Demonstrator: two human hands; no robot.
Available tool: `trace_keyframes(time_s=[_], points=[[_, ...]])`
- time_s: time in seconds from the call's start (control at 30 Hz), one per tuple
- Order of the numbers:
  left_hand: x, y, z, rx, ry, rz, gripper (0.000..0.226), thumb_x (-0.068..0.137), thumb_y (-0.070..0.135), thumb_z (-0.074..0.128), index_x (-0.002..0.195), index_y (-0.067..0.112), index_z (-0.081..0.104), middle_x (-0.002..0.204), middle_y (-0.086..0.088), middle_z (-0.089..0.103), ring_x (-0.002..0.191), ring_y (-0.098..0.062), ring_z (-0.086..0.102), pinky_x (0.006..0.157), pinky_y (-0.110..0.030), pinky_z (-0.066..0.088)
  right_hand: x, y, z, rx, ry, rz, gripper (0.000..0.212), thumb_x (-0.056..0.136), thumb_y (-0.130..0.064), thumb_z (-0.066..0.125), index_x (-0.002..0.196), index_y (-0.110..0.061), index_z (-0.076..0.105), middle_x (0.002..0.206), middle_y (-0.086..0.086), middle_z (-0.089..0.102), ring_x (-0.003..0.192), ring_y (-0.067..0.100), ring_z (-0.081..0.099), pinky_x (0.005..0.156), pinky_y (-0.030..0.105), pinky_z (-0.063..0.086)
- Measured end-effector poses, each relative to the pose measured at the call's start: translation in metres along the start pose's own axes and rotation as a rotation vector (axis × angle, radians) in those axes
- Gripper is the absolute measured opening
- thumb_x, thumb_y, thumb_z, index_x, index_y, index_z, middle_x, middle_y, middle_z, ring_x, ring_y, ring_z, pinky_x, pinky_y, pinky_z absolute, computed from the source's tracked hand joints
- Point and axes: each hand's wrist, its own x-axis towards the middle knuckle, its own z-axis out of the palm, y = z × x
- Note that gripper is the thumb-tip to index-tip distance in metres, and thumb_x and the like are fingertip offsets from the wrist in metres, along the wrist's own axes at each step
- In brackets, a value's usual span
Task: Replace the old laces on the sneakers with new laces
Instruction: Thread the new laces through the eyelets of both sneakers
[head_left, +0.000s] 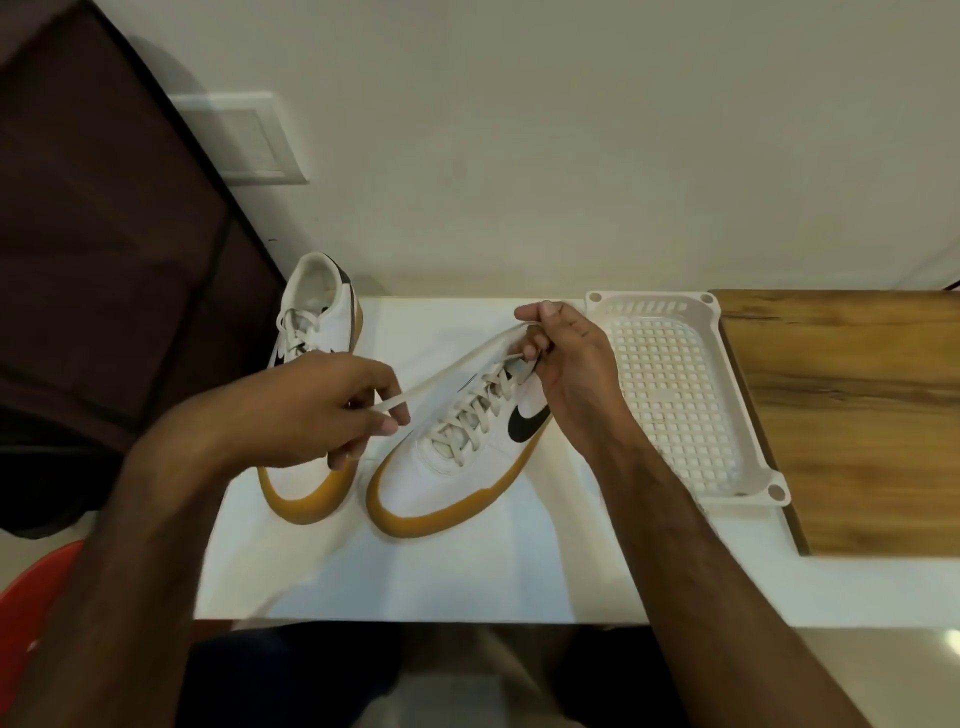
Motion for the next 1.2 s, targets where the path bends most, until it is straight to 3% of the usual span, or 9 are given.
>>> trace_keyframes(time_s=[0.17, 0.23, 0.33, 0.4, 0.5, 0.63, 0.8, 1.03, 1.2], points=[[-0.013, 0.034, -0.01, -0.447, 0.314, 0.545, 0.028, 0.105, 0.014, 0.047, 0.118, 0.008, 0.072, 0.068, -0.007, 0.058, 0.063, -0.02, 0.058, 0.065, -0.032, 0.051, -0.009, -0.005, 0.007, -0.433, -0.106, -0.069, 0.032, 0.107, -0.025, 0.047, 0.103, -0.017, 0.077, 0.089, -0.008, 0.07, 0.095, 0.014, 0.062, 0.099, 0.042, 0.05], [0.015, 0.045, 0.003, -0.407, 0.529, 0.557, 0.028, 0.105, 0.008, 0.048, 0.122, 0.011, 0.069, 0.088, -0.005, 0.064, 0.084, -0.014, 0.063, 0.075, -0.026, 0.05, -0.018, -0.007, 0.015, -0.521, -0.188, -0.07, 0.04, 0.109, -0.03, 0.04, 0.099, -0.016, 0.076, 0.103, -0.008, 0.074, 0.11, 0.012, 0.064, 0.105, 0.043, 0.047], [0.06, 0.048, 0.021, -0.335, 0.748, 0.394, 0.028, 0.102, 0.021, 0.056, 0.123, 0.034, 0.07, 0.103, 0.007, 0.048, 0.106, -0.009, 0.05, 0.091, -0.014, 0.037, -0.023, -0.01, 0.02, -0.402, -0.224, -0.023, 0.055, 0.108, -0.045, 0.031, 0.098, -0.009, 0.072, 0.103, 0.003, 0.076, 0.098, 0.005, 0.065, 0.094, 0.027, 0.043], [0.076, 0.052, 0.02, -0.45, 0.763, 0.371, 0.025, 0.1, 0.022, 0.06, 0.12, 0.029, 0.073, 0.099, -0.007, 0.053, 0.093, -0.011, 0.053, 0.088, -0.018, 0.041, -0.02, -0.009, 0.014, -0.345, -0.213, -0.017, 0.058, 0.104, -0.058, 0.032, 0.101, -0.016, 0.072, 0.103, -0.003, 0.075, 0.093, 0.001, 0.062, 0.092, 0.027, 0.042], [0.087, 0.07, 0.007, -0.821, 0.63, 0.409, 0.021, 0.102, 0.013, 0.057, 0.114, 0.009, 0.074, 0.087, -0.024, 0.063, 0.059, -0.022, 0.054, 0.055, -0.032, 0.046, -0.019, -0.008, 0.01, -0.386, -0.243, -0.051, 0.031, 0.106, -0.047, 0.041, 0.104, -0.031, 0.068, 0.09, -0.027, 0.069, 0.091, -0.007, 0.062, 0.086, 0.016, 0.047], [0.099, 0.068, 0.012, -0.868, 0.48, 0.331, 0.021, 0.102, 0.011, 0.056, 0.111, 0.003, 0.073, 0.096, -0.011, 0.077, 0.077, -0.019, 0.069, 0.061, -0.028, 0.049, -0.017, -0.007, 0.011, -0.389, -0.234, -0.099, 0.023, 0.105, -0.034, 0.052, 0.108, -0.021, 0.072, 0.108, 0.0, 0.075, 0.106, 0.013, 0.069, 0.094, 0.028, 0.054], [0.102, 0.025, 0.023, -0.942, 0.58, 0.223, 0.02, 0.1, 0.007, 0.057, 0.112, 0.005, 0.072, 0.099, -0.012, 0.076, 0.082, -0.018, 0.07, 0.066, -0.028, 0.053, -0.013, -0.014, -0.001, -0.352, -0.172, -0.038, 0.038, 0.107, -0.022, 0.043, 0.072, -0.015, 0.055, 0.068, -0.008, 0.062, 0.068, 0.005, 0.059, 0.073, 0.023, 0.047], [0.11, 0.023, 0.069, -0.3, 0.585, 0.092, 0.02, 0.095, 0.016, 0.067, 0.113, 0.023, 0.062, 0.089, 0.011, 0.064, 0.071, 0.003, 0.064, 0.059, -0.007, 0.044, 0.008, 0.002, -0.021, -0.717, 0.182, -0.103, 0.032, 0.105, -0.03, 0.046, 0.085, -0.012, 0.063, 0.081, 0.004, 0.068, 0.075, 0.015, 0.062, 0.072, 0.033, 0.05], [0.125, 0.033, 0.072, 0.292, 0.645, 0.35, 0.014, 0.092, 0.006, 0.063, 0.104, 0.014, 0.063, 0.083, -0.001, 0.062, 0.073, -0.022, 0.056, 0.063, -0.036, 0.047, 0.011, -0.004, -0.031, -0.97, 0.233, -0.24, 0.031, 0.104, -0.026, 0.052, 0.076, -0.015, 0.059, 0.065, -0.005, 0.058, 0.059, 0.004, 0.053, 0.056, 0.015, 0.038]])
